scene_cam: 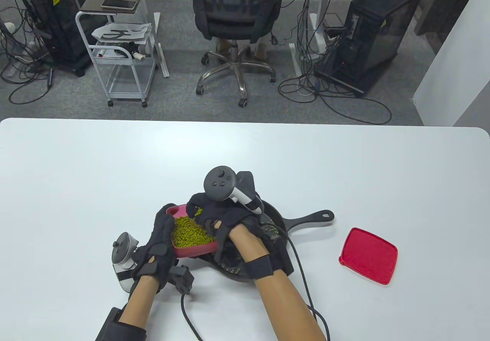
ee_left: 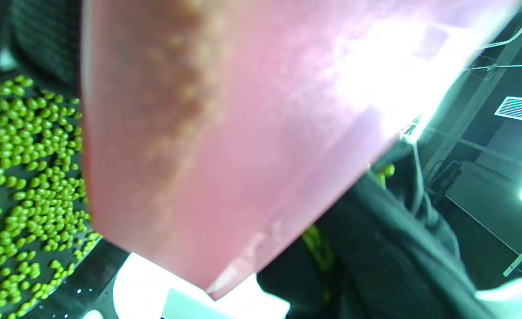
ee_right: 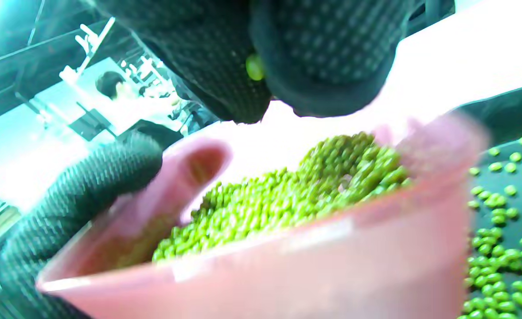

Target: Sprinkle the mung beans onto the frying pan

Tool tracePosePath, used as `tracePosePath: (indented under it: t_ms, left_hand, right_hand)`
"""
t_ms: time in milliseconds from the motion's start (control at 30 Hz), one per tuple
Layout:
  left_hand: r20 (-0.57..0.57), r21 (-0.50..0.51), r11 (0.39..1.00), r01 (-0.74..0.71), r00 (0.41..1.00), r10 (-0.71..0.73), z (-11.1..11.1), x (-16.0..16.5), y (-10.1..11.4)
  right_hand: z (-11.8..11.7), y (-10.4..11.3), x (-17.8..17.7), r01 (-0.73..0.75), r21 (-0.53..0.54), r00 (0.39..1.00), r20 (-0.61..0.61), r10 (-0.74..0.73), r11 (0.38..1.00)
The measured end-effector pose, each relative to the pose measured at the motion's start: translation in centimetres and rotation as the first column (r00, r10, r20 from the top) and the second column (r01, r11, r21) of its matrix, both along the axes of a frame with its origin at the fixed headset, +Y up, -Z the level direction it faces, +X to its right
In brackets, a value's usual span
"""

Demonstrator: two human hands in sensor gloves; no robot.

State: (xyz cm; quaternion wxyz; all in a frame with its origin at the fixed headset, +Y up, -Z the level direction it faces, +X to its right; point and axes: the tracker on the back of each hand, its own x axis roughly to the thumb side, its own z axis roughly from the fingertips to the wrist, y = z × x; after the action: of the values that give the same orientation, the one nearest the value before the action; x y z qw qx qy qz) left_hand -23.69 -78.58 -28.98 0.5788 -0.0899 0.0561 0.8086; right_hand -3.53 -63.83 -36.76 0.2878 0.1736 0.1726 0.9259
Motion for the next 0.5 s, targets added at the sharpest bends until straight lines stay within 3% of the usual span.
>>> tracePosePath:
  t_ms: [200,500]
  left_hand:
    - [-0.029,-0.005,1.0,-0.006,1.0,0.006,-0.2,-0.8,0.0]
    - [-0.063,-0.022,1.0,-0.023,0.998,0.021,-0.5,-1.7,-0.2]
  right_hand:
    - [-1.0,0.1,4.9,0.002,-0.006,0.993,0.116,-0.002,1.0]
    - [-0.8,-6.4,8.7,-0.213,-0.164,0.963,0.132,0.235,0.963]
